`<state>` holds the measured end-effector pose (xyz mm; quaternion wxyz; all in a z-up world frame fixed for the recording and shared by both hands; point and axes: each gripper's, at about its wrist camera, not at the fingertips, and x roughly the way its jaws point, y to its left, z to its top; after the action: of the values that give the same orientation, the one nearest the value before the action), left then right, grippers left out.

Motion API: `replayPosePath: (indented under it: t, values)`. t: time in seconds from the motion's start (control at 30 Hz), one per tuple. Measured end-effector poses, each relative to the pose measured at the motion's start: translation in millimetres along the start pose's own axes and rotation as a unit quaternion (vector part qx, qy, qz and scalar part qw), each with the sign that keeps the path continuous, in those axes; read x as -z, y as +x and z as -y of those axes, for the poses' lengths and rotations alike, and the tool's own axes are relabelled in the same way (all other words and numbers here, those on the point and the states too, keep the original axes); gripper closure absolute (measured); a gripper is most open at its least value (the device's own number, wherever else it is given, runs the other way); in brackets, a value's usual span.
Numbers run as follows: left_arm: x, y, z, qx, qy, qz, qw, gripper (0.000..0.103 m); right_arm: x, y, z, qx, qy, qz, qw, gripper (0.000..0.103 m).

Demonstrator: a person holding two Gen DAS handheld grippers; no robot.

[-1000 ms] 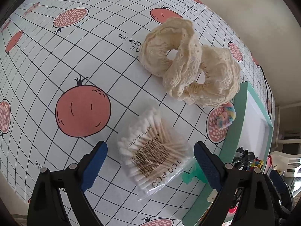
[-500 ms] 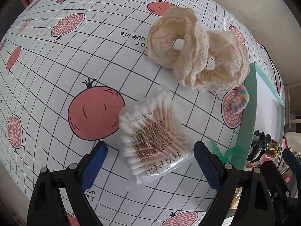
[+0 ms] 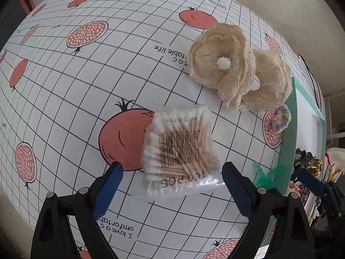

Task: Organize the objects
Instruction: 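Grasp the green plastic toy with the right tool while the left tool lowers onto the swab packet, then grasp the cotton swab packet with the left tool while the right tool lifts the green toy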

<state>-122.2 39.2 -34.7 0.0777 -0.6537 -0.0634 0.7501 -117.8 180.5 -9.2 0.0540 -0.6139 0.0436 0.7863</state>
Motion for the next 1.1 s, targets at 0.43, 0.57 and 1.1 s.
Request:
replayPosePath:
  t: [0.43, 0.57, 1.1]
  values:
    - [6, -3, 10, 0.017, 0.008, 0.012, 0.9998, 0.012, 2, 7, -14, -0.003, -0.026, -0.008, 1.000, 0.066]
    - [9, -3, 12, 0.021, 0.006, 0.011, 0.9997, 0.012, 4, 14, -14, 0.004, -0.032, -0.017, 0.999, 0.074]
    - [23, -8, 26, 0.016, 0.009, 0.009, 0.9998, 0.025, 8, 12, -6, 0.013, -0.033, -0.025, 0.999, 0.084]
